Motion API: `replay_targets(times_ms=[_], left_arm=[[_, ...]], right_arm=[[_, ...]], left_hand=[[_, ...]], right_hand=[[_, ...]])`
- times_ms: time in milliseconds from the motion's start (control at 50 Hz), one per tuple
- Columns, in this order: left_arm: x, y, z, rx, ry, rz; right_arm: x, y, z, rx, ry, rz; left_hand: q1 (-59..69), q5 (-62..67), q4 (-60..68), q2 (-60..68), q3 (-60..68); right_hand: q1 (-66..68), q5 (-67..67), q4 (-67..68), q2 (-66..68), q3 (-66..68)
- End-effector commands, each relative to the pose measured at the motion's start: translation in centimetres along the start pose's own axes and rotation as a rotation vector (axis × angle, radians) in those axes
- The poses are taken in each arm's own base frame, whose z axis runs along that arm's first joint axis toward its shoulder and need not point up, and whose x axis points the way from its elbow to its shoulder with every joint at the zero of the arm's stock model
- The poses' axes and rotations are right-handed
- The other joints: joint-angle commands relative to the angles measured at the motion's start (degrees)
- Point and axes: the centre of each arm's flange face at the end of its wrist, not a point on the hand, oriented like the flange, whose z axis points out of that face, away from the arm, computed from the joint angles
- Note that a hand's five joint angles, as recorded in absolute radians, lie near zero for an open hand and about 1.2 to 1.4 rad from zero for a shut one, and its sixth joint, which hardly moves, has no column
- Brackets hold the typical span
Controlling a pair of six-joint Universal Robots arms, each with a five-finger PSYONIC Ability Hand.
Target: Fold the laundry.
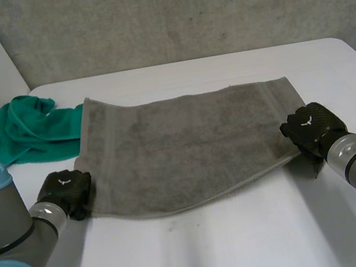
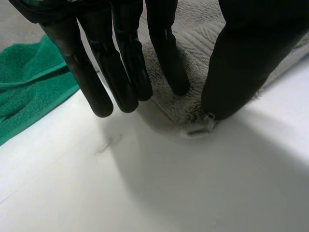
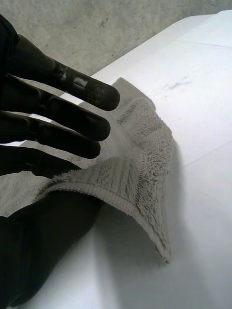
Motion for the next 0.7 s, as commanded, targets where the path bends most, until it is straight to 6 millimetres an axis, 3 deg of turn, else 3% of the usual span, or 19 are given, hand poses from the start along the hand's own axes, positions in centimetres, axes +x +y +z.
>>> replay_targets(times_ms=[20,240,500,640,700], left_arm=[[0.4,0.3,0.1,-0.009,0.012,0.033],[0.7,0.2,-0.4,-0.013,0.021,0.043],[-1.3,-3.8,-5.7,0.053,-0.018,0.034],[-0.7,-2.8,-5.0,0.022,0.022,0.035],[0.1,-1.2,-3.8,-0.043,0.063,0.031]], right_arm=[[0.0,0.0,0.0,0.0,0.0,0.0],[0.2,-0.1,0.0,-0.001,0.003,0.0],[2.0,-2.0,-1.6,-0.002,0.006,-0.011],[1.7,-1.9,-1.7,-0.008,-0.004,-0.001],[1.2,-1.5,-1.6,-0.022,-0.018,0.002]], left_hand=[[24.2,25.2,24.5,24.1,24.6],[24.3,25.2,24.5,24.1,24.6],[24.3,25.2,24.5,24.1,24.6],[18.1,19.0,18.3,17.9,18.4],[1.7,2.6,1.9,1.5,2.0]], right_hand=[[23.8,13.6,12.0,13.2,12.5],[23.8,13.6,12.0,13.2,12.5],[23.8,13.6,12.0,13.2,12.5],[23.8,13.6,12.0,13.2,12.5],[23.8,13.6,12.0,13.2,12.5]])
